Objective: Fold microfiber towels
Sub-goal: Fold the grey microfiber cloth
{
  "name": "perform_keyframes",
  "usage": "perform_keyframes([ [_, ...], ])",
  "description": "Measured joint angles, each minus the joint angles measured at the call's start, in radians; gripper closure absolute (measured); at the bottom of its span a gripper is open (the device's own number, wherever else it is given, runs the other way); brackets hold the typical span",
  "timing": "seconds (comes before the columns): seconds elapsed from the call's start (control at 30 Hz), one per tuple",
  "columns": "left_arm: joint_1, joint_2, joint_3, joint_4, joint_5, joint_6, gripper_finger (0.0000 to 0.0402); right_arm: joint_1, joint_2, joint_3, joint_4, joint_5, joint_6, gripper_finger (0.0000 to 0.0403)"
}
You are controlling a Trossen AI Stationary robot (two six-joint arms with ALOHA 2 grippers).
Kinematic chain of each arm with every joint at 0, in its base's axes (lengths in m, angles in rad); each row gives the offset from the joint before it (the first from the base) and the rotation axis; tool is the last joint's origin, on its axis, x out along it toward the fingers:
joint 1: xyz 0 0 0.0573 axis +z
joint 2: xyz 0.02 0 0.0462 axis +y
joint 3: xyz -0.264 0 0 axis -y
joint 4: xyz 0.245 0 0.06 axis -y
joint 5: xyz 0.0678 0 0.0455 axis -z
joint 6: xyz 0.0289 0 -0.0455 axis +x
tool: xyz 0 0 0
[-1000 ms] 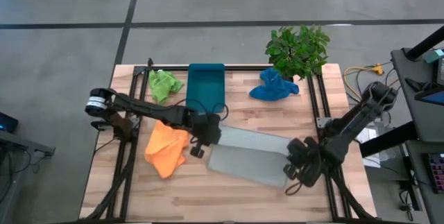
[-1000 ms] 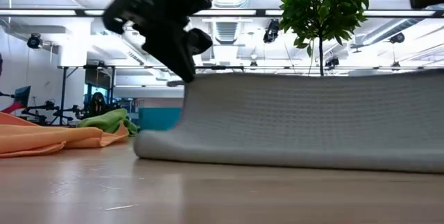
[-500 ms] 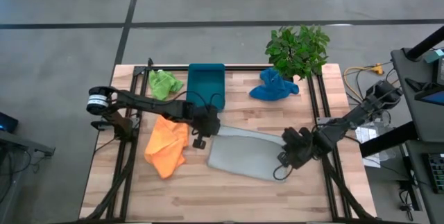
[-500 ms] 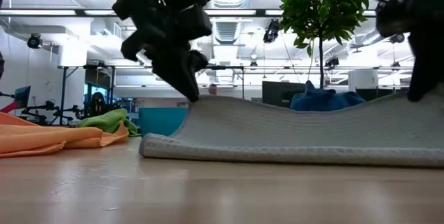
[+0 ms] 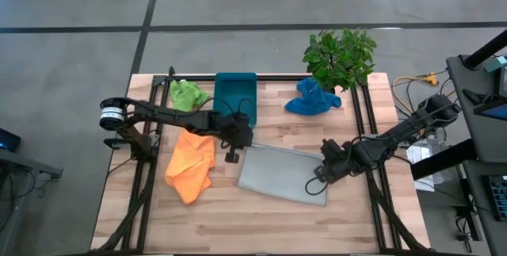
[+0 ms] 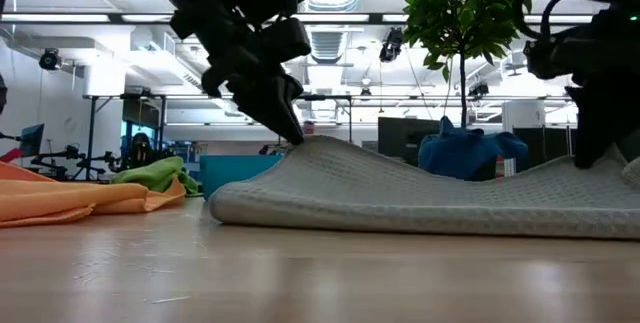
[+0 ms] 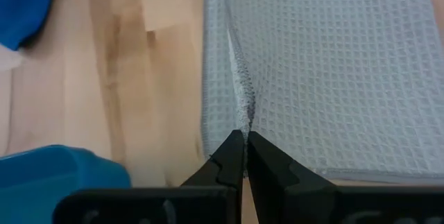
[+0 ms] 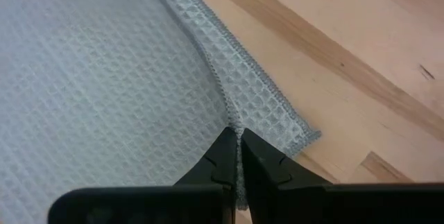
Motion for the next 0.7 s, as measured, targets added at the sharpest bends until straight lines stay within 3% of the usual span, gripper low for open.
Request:
perform_keyframes([
  [0.2, 0.027, 0.000, 0.000, -0.003, -0.003, 0.000, 0.0384, -0.013, 0.000, -0.020, -0.006, -0.045, 0.058, 0.0378],
  [0.53, 0.055, 0.000, 0.006, -0.007, -0.006, -0.054, 0.0272, -0.012, -0.042, 0.021, -0.079, 0.017, 0.131, 0.0273],
  [0.7, 0.043, 0.000, 0.008, -0.005, 0.063, -0.114, 0.0264, 0.000, -0.031, 0.055, 0.096, 0.028, 0.087, 0.0260],
])
